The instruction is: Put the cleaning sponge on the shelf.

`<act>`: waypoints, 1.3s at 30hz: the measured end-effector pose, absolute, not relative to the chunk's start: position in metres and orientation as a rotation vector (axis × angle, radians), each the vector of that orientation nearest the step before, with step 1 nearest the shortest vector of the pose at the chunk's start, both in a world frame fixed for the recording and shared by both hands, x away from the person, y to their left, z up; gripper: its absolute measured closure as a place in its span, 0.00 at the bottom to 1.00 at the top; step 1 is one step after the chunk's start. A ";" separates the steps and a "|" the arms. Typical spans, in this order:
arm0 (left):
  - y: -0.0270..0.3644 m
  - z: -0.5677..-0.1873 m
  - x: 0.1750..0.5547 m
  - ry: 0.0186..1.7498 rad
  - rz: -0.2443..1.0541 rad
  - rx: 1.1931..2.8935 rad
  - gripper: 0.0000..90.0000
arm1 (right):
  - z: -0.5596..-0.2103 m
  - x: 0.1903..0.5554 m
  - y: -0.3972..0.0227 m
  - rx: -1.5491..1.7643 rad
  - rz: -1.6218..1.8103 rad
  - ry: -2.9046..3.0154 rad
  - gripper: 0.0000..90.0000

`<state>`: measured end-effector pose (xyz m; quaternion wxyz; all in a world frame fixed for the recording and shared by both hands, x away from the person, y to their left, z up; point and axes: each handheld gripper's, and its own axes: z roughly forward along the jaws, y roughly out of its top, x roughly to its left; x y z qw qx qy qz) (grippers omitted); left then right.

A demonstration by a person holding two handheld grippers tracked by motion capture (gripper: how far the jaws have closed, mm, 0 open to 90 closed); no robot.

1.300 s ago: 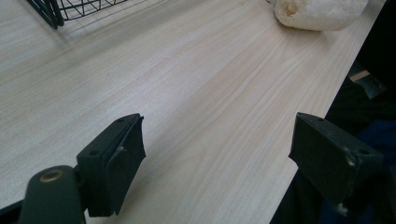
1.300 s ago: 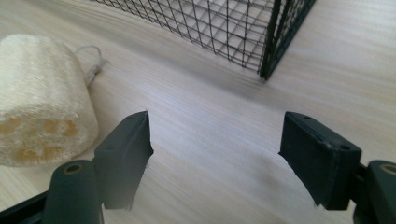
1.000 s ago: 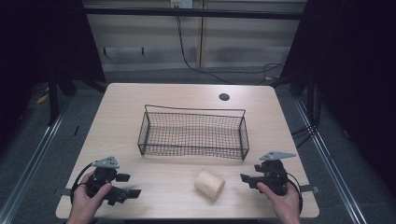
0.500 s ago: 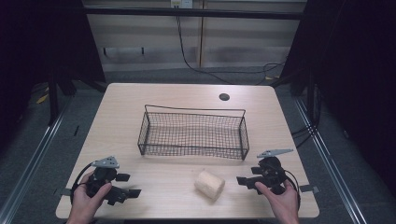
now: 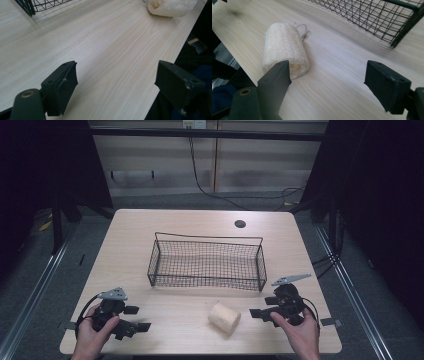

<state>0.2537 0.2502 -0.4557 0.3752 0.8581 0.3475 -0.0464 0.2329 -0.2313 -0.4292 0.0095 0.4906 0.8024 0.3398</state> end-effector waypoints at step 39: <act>0.250 -0.456 0.253 0.893 -0.122 2.193 0.19 | -0.393 0.271 -0.182 1.330 0.901 2.837 0.19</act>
